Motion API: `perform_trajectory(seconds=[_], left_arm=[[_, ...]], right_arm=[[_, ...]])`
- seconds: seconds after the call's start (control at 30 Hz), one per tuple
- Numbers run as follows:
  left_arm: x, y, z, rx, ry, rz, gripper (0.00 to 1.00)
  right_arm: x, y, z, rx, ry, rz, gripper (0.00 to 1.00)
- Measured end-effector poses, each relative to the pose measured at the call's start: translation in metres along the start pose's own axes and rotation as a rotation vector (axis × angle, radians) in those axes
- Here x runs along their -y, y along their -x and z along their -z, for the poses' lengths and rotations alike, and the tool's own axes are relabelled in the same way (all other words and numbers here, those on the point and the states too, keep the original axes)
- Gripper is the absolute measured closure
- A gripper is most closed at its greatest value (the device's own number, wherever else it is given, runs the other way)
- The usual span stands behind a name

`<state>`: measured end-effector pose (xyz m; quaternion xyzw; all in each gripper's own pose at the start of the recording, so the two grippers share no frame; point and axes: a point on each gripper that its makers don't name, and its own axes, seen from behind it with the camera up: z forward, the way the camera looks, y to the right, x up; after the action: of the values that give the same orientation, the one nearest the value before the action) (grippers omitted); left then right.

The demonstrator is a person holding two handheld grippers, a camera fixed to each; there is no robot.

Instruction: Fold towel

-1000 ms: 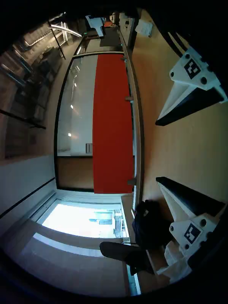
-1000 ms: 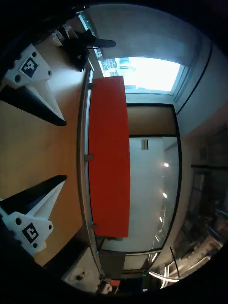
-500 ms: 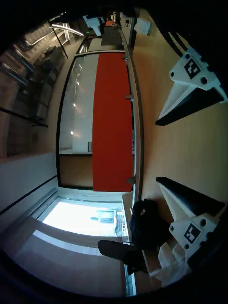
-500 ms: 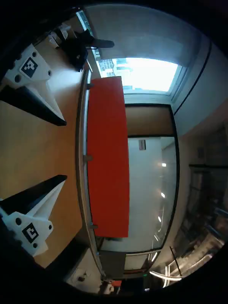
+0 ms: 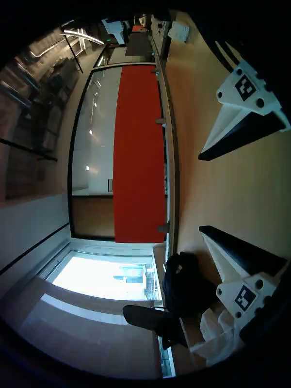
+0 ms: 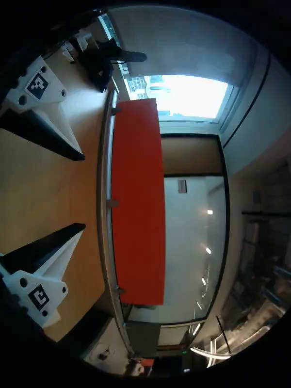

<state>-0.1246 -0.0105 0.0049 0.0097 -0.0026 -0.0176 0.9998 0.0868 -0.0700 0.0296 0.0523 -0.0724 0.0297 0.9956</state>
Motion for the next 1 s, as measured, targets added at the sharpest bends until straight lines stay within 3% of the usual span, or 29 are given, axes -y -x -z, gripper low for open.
perform_trajectory(seconds=[0.37,1.0], left_arm=[[0.000,0.001,0.000,0.001,-0.005,-0.003,0.00],[-0.001,0.002,0.001,0.001,-0.005,-0.003,0.00]], right_arm=[[-0.008,-0.001,0.001,-0.017,0.003,0.002,0.00],[-0.066,0.025,0.017,-0.072,0.124,-0.003,0.01]])
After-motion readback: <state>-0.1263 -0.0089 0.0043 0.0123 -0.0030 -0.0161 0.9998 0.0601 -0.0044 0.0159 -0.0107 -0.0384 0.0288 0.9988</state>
